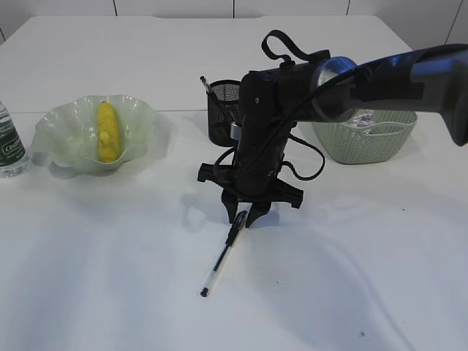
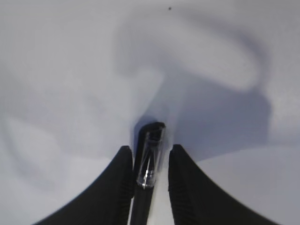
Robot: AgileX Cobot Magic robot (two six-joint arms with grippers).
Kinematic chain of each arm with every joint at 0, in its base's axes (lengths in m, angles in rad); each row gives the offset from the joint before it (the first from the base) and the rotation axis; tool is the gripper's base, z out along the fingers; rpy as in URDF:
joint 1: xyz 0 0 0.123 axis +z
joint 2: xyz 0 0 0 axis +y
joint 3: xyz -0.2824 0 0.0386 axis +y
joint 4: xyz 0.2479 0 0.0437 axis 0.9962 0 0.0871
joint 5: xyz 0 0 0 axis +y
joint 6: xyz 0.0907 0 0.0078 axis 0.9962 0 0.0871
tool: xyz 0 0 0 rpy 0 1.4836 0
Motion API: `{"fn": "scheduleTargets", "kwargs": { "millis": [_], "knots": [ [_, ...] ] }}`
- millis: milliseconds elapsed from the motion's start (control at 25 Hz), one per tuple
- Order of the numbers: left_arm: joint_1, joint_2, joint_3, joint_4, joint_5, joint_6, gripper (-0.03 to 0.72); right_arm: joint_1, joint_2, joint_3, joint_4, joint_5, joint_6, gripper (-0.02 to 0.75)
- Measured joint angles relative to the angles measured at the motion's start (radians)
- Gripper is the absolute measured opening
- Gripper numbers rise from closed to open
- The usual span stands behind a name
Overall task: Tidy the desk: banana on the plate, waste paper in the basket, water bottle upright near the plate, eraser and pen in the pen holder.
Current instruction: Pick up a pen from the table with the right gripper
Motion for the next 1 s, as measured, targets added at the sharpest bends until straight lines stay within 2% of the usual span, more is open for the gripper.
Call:
{"fn": "scheduleTargets", "kwargs": {
  "millis": [1000],
  "knots": [
    [0.0, 0.0, 0.0, 0.0, -0.002, 0.0, 0.241, 0.0, 0.013, 0.0, -0.015, -0.038, 0.004, 0.202]
  ]
}}
